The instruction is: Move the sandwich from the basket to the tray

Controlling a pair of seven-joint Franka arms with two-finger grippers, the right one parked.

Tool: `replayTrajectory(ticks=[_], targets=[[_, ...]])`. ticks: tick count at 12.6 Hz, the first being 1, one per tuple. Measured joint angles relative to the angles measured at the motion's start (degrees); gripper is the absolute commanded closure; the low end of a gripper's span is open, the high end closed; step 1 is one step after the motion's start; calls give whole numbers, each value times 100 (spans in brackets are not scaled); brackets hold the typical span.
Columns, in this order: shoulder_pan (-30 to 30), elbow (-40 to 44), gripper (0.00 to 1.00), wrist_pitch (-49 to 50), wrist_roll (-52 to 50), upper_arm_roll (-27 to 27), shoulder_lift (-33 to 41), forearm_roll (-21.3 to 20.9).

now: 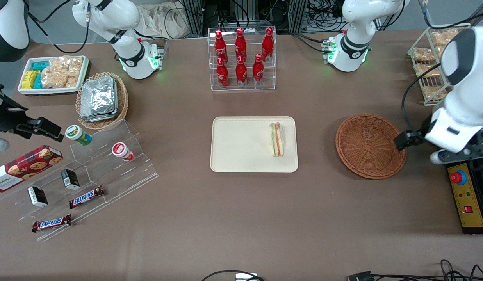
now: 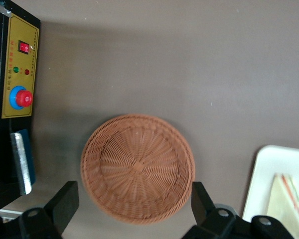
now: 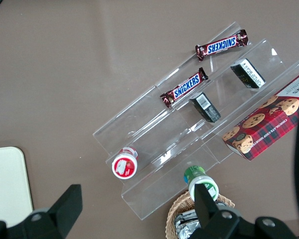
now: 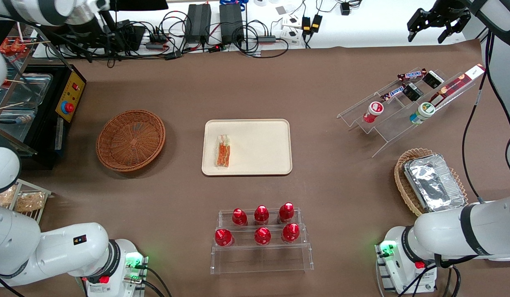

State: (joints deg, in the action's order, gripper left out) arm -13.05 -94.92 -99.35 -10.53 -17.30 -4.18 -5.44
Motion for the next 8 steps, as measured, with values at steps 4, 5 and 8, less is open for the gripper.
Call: replayTrajectory(ticks=[4,5,8], targets=[[362,3,0,690,1197,935,675,328],[387,3,0,782,1309,980,801,335],[500,1,0,940,1354,983,964,339]])
